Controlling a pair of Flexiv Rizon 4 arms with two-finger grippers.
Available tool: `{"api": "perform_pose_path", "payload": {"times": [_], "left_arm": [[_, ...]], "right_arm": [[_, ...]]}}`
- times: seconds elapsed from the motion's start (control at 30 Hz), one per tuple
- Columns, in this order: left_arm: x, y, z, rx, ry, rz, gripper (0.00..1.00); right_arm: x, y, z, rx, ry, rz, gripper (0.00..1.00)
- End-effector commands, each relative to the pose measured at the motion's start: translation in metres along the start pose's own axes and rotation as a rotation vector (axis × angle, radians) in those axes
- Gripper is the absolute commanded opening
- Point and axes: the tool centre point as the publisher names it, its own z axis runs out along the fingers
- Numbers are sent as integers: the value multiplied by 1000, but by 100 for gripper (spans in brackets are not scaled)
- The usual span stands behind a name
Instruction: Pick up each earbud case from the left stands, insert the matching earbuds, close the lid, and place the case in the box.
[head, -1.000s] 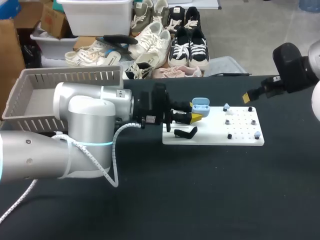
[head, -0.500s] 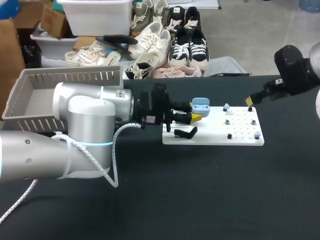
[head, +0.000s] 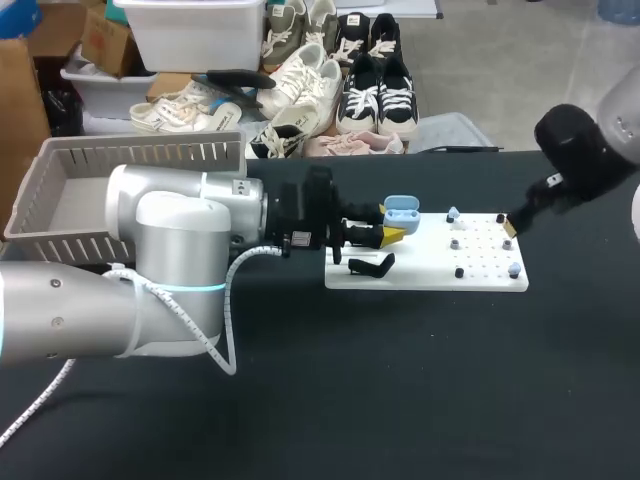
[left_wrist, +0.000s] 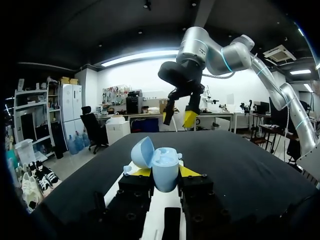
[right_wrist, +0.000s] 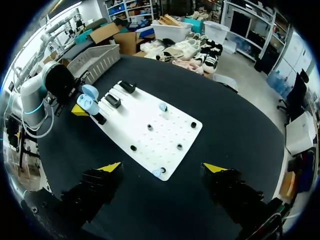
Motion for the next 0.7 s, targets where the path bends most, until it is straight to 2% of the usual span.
{"api": "perform_pose_path", "payload": {"times": [0.03, 0.3, 0.7], "left_arm": [[0, -2, 0, -8, -2, 2, 0], [0, -2, 0, -8, -2, 2, 0], [0, -2, 0, -8, -2, 2, 0]], "right_arm": [[6, 2, 7, 129, 31, -16, 100], [26, 4, 20, 206, 84, -36, 100], [47, 9, 26, 346, 93, 54, 100]]}}
